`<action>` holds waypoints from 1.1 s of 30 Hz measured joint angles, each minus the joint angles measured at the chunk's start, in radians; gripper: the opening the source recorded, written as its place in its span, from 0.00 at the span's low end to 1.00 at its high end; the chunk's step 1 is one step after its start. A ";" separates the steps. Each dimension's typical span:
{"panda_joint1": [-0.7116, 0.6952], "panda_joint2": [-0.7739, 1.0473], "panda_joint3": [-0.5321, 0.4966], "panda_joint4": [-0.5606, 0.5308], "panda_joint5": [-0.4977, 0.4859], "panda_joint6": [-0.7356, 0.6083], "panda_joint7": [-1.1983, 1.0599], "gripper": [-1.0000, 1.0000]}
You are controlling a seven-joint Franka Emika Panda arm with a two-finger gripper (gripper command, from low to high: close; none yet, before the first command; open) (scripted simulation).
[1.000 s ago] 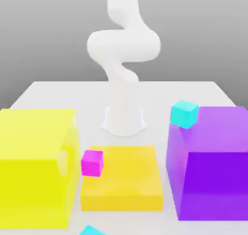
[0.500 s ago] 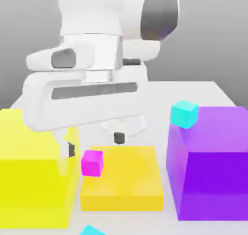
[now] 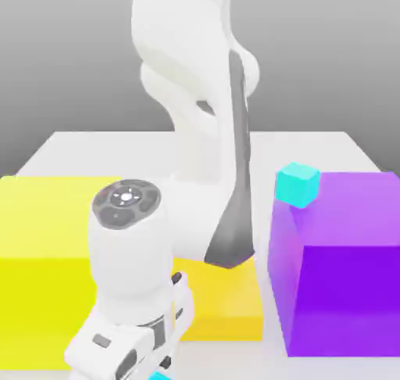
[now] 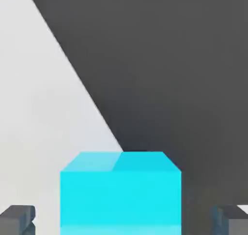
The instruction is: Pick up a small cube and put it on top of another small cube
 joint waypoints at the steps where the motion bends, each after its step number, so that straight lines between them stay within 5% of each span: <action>1: 0.000 0.000 0.000 0.000 0.000 -0.001 0.000 0.00; 13: 0.075 -0.261 -0.015 -0.069 -0.055 -0.193 0.108 0.00; 33: 0.279 -0.988 0.188 -0.301 -0.085 -0.682 0.544 0.00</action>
